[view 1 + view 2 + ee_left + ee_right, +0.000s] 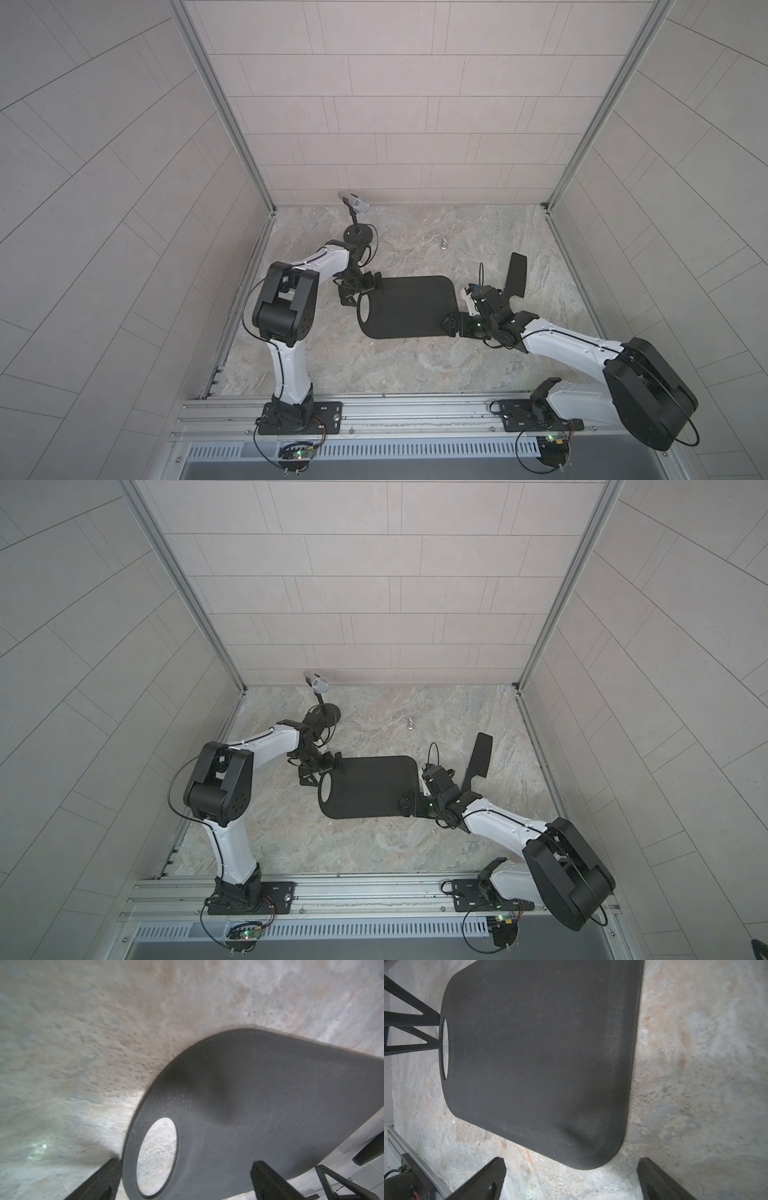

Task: Align the knife with the edge of the cutting board
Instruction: Adjust the work surface at the center of the board.

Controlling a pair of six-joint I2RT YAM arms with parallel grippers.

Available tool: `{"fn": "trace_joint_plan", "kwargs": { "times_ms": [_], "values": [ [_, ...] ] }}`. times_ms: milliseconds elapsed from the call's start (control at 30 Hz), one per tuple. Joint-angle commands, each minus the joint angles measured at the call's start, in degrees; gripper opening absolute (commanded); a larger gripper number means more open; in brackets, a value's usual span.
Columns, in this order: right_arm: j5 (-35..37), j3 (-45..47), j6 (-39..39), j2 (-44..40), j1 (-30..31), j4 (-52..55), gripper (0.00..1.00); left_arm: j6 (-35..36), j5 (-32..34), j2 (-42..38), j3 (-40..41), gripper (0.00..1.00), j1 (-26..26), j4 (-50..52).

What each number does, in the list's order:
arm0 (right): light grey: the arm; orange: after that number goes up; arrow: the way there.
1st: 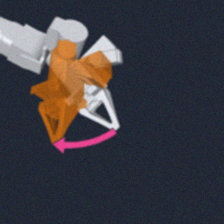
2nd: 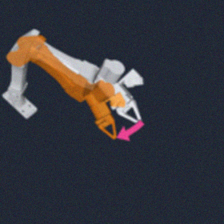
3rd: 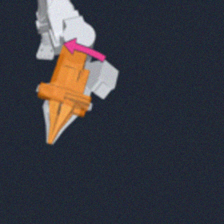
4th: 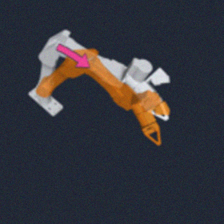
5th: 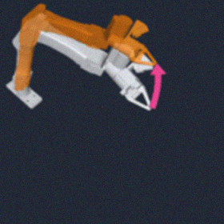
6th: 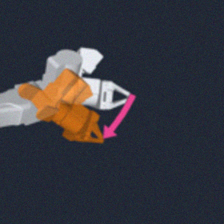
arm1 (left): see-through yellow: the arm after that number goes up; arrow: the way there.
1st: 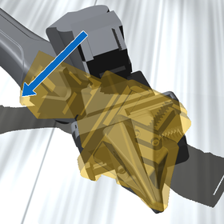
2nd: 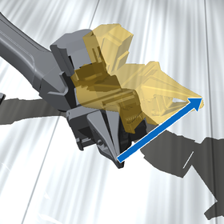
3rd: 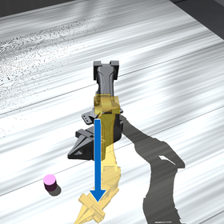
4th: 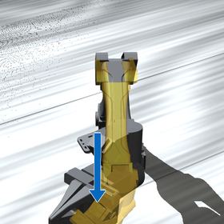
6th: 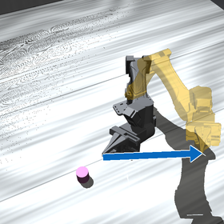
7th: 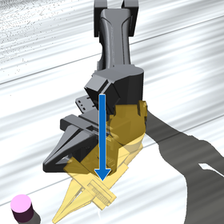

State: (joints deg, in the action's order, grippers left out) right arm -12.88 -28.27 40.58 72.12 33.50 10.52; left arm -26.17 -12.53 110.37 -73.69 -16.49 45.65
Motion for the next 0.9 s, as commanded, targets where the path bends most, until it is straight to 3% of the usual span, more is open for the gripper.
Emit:
{"fn": "trace_joint_plan", "kwargs": {
  "times_ms": [0,867],
  "values": [
    [-0.9,2.3,1.4,1.8,0.9,4.4,1.00,-0.1,-1.8,2.5,-0.2,1.00,-0.5,-1.5],
    [0.1,2.1,1.8,1.4,1.7,5.2,1.00,0.0,-1.2,4.4,-2.1,1.00,-0.5,-1.1]
  ]
}}
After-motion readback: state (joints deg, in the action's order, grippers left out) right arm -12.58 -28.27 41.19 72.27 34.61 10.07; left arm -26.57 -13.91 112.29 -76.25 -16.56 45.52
